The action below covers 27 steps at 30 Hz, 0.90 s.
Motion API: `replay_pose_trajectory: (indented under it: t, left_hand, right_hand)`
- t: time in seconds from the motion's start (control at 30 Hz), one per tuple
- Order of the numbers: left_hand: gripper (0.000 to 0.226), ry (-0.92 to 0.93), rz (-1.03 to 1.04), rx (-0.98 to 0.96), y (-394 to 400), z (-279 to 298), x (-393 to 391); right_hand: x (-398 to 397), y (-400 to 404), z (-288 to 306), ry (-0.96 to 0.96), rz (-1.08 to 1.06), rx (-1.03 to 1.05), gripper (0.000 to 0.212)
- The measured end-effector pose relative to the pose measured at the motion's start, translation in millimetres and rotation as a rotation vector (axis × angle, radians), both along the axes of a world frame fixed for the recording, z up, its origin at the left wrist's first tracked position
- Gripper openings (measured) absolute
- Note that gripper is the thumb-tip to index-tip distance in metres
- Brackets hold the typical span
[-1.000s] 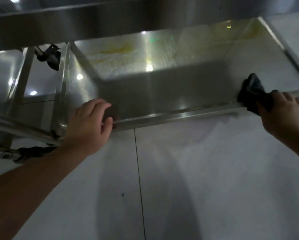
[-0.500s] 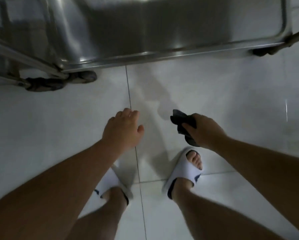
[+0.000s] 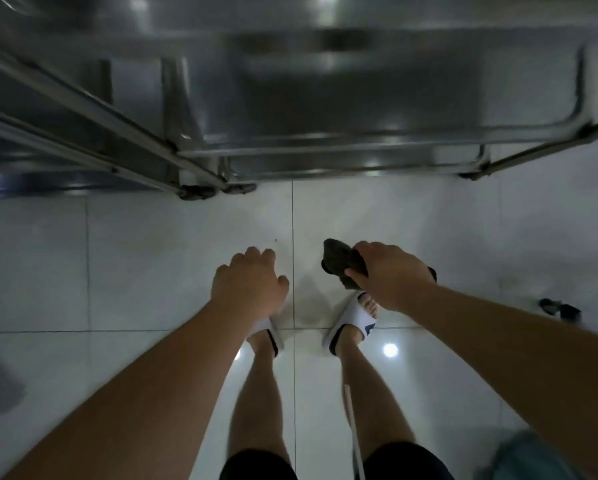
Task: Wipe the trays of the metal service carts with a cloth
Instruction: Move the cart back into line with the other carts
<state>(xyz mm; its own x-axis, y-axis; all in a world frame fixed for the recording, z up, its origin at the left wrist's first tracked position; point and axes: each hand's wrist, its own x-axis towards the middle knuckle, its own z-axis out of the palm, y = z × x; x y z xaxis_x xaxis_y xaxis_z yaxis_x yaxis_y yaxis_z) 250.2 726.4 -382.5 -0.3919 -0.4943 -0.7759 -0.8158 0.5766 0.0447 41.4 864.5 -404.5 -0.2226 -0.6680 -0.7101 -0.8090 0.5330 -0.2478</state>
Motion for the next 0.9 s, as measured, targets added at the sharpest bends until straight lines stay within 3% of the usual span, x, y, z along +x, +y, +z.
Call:
replay_pose_trajectory:
  t: [0.17,0.33,0.63,0.73,0.9]
  left_hand:
    - [0.047,0.138,0.050,-0.092,-15.2,135.3,-10.6]
    - [0.046,0.254,-0.024,-0.167,-29.6,226.8,-25.4]
    - [0.040,0.450,-0.167,-0.241,-30.9,333.5,-64.6]
    - [0.029,0.524,-0.252,-0.251,-16.7,362.3,-99.3]
    - [0.040,0.608,-0.430,-0.240,32.8,397.6,-162.2]
  right_hand:
    - [-16.1,-27.3,127.9,0.133,-0.128,-0.077,0.025]
    - [-11.1,-38.4,230.8,0.190,-0.242,-0.140,0.023]
    - [7.6,-22.5,368.6,0.256,-0.480,-0.276,0.023]
    - [-9.3,6.0,397.6,0.256,-0.576,-0.320,0.019]
    - [-59.7,82.0,426.0,0.294,-0.795,-0.362,0.022]
